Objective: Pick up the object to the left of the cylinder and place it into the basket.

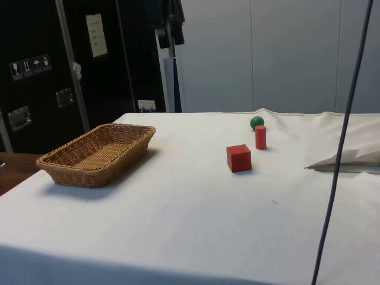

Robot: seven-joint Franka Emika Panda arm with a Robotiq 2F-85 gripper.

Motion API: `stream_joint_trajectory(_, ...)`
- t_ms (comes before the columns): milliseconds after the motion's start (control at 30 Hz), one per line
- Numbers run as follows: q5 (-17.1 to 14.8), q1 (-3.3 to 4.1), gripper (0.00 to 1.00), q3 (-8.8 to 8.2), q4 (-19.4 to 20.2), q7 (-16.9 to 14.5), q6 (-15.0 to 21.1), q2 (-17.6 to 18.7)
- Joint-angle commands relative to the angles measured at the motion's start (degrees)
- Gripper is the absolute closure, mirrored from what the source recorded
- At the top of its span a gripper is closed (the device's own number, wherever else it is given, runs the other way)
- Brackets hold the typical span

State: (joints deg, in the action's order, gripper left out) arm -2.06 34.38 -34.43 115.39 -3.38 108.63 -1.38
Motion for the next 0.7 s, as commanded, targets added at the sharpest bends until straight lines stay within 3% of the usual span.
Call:
stream_joint_trajectory(0,1.1,0.11,0.0,0.17,1.5,0.7,1.5,-1.3)
stream_joint_trajectory(400,2.8,-0.11,0.0,0.34,8.2,-0.5,5.7,-5.4)
stream_joint_trajectory(433,2.1,-0.06,0.0,0.23,7.3,-0.6,4.4,-4.8)
stream_joint_trajectory(667,3.2,-0.46,0.0,0.34,12.1,-2.1,9.1,-6.8)
